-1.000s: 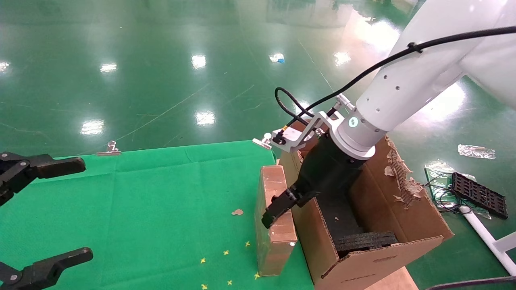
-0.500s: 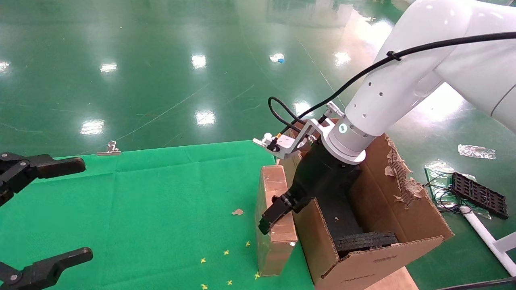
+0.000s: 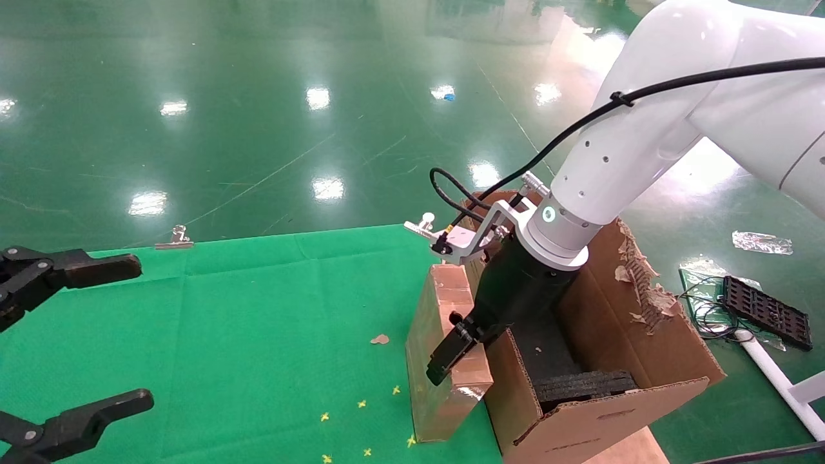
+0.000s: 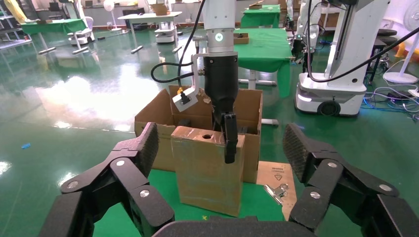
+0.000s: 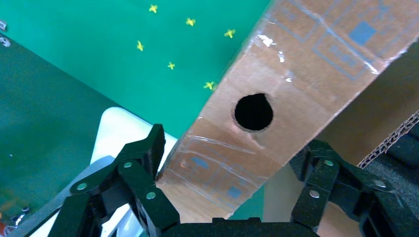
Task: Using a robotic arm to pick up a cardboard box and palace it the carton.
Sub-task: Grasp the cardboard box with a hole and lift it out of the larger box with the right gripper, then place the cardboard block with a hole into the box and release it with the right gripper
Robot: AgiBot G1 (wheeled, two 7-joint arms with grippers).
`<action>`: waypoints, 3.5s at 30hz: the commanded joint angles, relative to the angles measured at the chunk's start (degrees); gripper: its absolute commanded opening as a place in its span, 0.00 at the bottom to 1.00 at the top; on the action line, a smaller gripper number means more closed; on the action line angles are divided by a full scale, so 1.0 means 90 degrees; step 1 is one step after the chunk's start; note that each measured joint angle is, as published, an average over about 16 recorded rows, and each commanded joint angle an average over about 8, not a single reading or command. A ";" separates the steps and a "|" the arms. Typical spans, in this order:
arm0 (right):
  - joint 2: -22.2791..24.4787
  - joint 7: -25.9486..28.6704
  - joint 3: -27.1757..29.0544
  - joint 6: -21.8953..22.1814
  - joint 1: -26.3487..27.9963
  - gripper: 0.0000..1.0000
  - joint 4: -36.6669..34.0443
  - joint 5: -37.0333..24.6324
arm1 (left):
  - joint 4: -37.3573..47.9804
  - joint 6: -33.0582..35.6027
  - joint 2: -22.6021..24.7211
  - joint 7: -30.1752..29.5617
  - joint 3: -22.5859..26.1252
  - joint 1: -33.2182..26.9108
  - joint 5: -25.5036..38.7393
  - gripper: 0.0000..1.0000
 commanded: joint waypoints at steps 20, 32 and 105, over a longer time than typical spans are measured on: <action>0.0429 -0.0374 0.0208 0.0408 0.0519 0.00 0.0466 -0.0216 | 0.0000 -0.0004 -0.0003 0.0004 0.0008 -0.0002 -0.0006 0.00; 0.2225 -0.2465 0.1391 0.1327 0.1487 0.00 0.0538 0.0326 | 0.0000 -0.0006 -0.0005 0.0007 0.0013 -0.0003 -0.0009 0.00; 0.1873 -0.1781 0.0451 0.3451 -0.2609 0.00 -0.2901 -0.0244 | 0.0000 -0.0017 -0.0017 0.0020 0.0040 -0.0009 -0.0028 1.00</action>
